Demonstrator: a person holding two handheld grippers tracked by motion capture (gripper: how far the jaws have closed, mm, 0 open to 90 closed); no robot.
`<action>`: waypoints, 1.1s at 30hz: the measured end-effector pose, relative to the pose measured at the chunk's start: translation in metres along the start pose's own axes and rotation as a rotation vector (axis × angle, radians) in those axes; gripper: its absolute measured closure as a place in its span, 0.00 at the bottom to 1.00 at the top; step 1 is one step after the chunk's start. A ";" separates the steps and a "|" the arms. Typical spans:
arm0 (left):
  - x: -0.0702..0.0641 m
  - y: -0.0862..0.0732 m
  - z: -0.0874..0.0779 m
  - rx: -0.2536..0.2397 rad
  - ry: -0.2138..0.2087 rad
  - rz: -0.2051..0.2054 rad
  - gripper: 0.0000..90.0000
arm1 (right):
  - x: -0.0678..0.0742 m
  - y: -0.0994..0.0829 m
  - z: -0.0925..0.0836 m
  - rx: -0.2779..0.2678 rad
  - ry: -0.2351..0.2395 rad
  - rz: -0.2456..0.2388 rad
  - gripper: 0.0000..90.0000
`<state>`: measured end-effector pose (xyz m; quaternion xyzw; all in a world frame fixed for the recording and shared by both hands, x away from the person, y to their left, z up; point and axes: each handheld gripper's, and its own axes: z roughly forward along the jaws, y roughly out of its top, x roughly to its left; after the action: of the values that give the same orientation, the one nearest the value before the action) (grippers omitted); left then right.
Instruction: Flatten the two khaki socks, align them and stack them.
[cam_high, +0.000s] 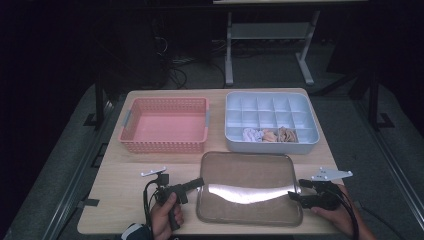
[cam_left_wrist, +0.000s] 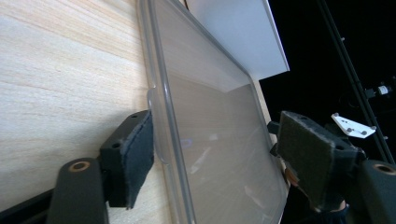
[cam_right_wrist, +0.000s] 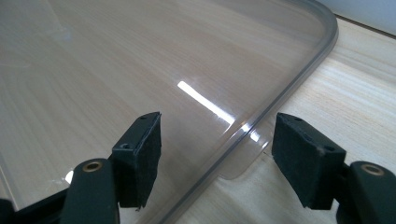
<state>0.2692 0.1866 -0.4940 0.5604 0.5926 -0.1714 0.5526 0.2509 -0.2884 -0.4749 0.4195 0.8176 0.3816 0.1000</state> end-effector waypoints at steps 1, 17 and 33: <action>0.000 0.000 0.000 0.003 -0.001 0.002 0.30 | 0.000 0.000 0.000 -0.006 0.001 -0.002 0.36; -0.002 0.008 -0.014 0.052 0.069 0.092 0.29 | 0.012 0.014 0.017 0.008 0.031 -0.045 0.34; -0.001 0.005 -0.008 0.093 -0.002 0.009 0.28 | 0.017 0.023 0.028 0.003 0.043 -0.050 0.33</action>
<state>0.2692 0.1946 -0.4887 0.5881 0.5810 -0.1968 0.5271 0.2679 -0.2520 -0.4753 0.3911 0.8302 0.3866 0.0914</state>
